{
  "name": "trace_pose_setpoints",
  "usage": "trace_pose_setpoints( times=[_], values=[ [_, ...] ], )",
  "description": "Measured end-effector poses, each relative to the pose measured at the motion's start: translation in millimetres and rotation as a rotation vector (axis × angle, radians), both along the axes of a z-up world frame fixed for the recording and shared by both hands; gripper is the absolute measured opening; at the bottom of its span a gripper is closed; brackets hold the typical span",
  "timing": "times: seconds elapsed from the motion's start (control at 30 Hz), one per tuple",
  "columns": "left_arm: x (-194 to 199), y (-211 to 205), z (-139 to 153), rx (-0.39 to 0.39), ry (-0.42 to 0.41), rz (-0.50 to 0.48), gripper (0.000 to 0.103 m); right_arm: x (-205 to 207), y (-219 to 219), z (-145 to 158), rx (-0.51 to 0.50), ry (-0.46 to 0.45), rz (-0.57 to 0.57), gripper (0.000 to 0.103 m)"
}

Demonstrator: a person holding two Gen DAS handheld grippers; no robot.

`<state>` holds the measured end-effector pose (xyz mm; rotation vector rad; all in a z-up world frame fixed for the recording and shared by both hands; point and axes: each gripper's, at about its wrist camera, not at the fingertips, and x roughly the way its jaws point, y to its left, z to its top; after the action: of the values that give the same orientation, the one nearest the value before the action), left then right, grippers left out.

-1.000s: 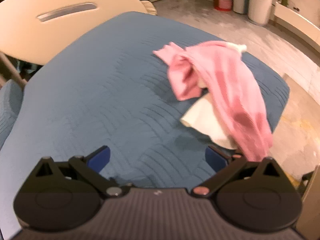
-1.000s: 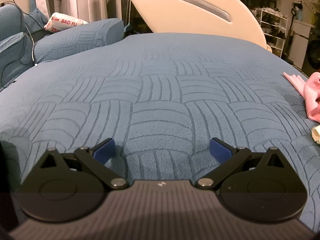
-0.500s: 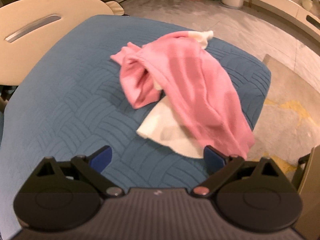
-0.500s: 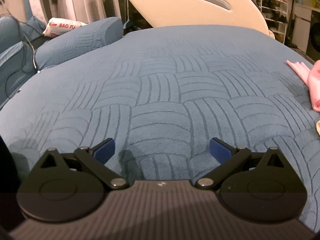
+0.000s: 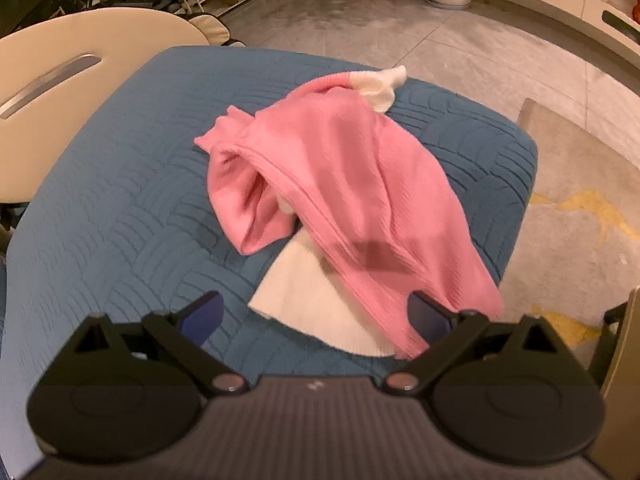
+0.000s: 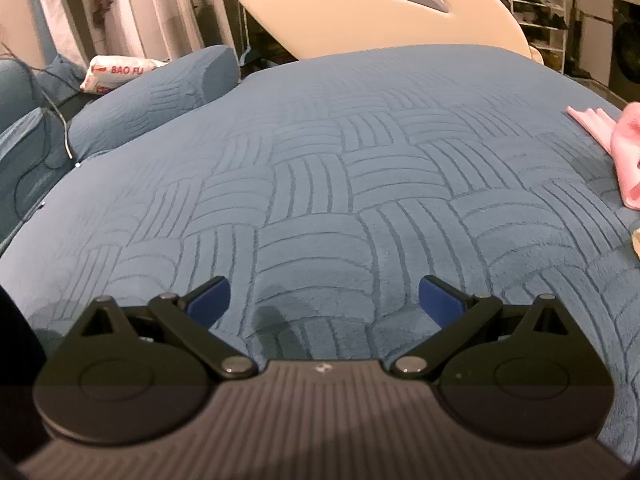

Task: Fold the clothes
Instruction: 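Grasp the pink sweater fabric with the left gripper and lift it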

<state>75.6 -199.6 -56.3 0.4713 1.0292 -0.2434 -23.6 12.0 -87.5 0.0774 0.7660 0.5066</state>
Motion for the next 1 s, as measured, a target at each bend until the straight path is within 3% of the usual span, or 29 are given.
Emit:
trace_pose_setpoints(
  times=[0.23, 0.47, 0.67, 0.73, 0.9, 1.0],
  values=[
    [10, -3, 3, 0.000, -0.028, -0.019, 0.100, 1, -5, 0, 0.019, 0.013, -0.019, 0.103],
    [54, 13, 13, -0.015, -0.104, -0.013, 0.097, 0, -7, -2, 0.014, 0.014, -0.017, 0.103],
    [97, 28, -9, -0.201, 0.107, 0.047, 0.097, 0, -10, -3, 0.013, 0.015, -0.014, 0.103],
    [109, 29, -22, -0.212, 0.139, 0.067, 0.093, 2, -7, -3, 0.015, 0.017, -0.015, 0.103],
    [131, 21, -59, -0.211, 0.244, 0.073, 0.069, 1, -7, -5, 0.006, 0.002, -0.005, 0.103],
    [136, 18, -68, -0.239, 0.263, 0.091, 0.067, 2, -8, -5, 0.010, 0.005, -0.006, 0.103]
  ],
)
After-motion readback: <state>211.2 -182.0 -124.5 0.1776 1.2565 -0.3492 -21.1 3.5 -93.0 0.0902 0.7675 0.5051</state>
